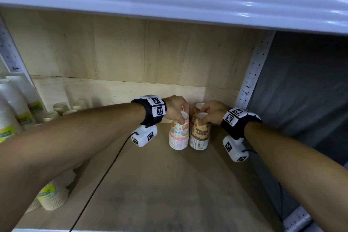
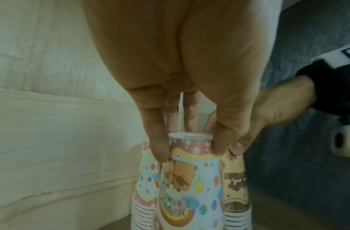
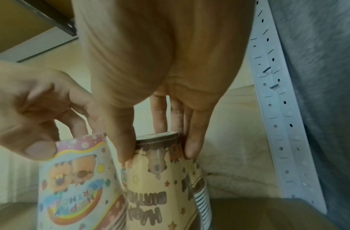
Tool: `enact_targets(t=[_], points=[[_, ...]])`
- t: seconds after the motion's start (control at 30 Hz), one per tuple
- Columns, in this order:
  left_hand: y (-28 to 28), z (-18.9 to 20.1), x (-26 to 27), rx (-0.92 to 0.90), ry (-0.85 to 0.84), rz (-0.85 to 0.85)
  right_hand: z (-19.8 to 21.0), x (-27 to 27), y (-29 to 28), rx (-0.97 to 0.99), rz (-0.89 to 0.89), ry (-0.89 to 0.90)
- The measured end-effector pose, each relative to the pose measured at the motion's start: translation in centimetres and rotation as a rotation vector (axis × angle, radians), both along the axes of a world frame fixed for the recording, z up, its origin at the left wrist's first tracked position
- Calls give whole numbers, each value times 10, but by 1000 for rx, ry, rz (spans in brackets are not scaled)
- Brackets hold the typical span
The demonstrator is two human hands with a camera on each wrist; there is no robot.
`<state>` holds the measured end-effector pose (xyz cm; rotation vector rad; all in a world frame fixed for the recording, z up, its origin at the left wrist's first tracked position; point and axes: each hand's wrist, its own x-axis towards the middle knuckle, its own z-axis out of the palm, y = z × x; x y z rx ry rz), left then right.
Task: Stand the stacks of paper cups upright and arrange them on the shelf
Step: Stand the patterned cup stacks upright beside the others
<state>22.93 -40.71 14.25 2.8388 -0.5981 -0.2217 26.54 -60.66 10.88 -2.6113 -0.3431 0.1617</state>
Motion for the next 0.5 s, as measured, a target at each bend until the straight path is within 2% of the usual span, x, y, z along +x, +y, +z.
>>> enact_targets(t=[0.5], points=[[-14, -23, 28, -6, 36, 5, -5, 6, -1, -85, -25, -6]])
